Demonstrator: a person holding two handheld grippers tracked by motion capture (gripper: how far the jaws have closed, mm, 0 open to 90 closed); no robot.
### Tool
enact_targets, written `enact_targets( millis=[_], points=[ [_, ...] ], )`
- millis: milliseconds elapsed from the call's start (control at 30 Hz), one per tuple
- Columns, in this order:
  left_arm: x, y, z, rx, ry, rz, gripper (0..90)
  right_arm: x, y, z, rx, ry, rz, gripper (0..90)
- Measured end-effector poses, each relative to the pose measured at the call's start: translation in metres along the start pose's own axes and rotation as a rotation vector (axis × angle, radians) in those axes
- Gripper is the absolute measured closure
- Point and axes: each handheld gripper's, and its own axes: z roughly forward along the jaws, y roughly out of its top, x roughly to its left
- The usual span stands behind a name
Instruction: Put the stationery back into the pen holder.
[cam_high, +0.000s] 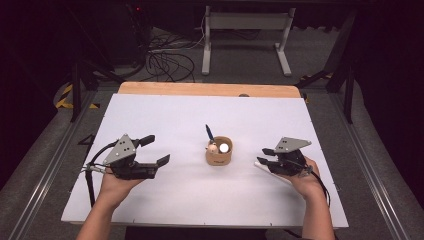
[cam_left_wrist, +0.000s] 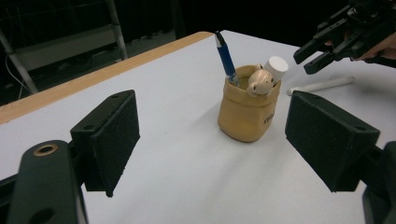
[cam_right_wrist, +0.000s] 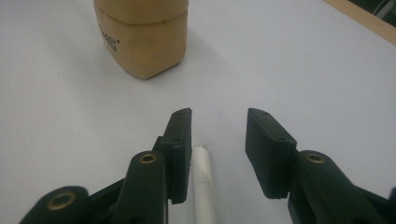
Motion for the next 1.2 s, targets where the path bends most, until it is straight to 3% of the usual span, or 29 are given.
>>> enact_targets(
  millis=[600,1200],
  points=[
    [0.0,0.0,0.0,0.002,-0.005,0.012,18.6,-0.002,-0.009,0.013,0.075,0.055,0.022,68.9],
    [-0.002,0.0,0.0,0.002,-0.017,0.018,18.6,-0.003,-0.015,0.022,0.119,0.062,0.019,69.6]
  ],
)
